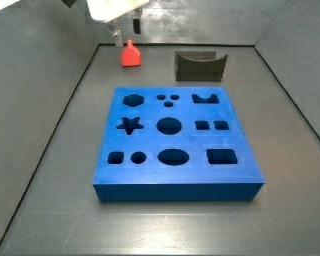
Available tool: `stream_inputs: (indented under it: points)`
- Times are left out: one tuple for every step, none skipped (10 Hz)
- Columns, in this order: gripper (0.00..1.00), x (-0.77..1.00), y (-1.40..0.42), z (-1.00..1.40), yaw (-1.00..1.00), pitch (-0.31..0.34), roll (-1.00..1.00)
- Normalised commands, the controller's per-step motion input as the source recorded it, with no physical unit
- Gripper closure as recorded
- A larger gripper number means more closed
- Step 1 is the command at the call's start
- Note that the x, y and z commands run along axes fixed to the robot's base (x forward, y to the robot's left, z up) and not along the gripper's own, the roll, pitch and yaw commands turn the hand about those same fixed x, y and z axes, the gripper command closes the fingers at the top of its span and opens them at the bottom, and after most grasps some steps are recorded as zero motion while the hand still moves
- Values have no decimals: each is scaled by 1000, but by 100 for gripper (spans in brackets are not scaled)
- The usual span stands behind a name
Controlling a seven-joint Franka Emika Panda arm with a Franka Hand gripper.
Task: Pick up the 3 prong object. Move up. Rotate the 3 prong object. Place the 3 prong object on the fixture. Regrasp the 3 prong object. Move to above the board. Insert the 3 prong object.
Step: Rotate the 3 prong object.
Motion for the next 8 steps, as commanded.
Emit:
stream_inputs:
  points:
    - [0, 33, -10, -53, 1000, 3, 0]
    - [0, 33, -10, -53, 1000, 3, 0]
    - [0, 33, -10, -52, 1000, 3, 0]
    - [0, 34, -10, -52, 1000, 3, 0]
    - [0, 34, -10, -52, 1000, 3, 0]
    - [0, 34, -10, -52, 1000, 3, 0]
    - [0, 34, -10, -52, 1000, 3, 0]
    - [0, 34, -10, -51, 1000, 3, 0]
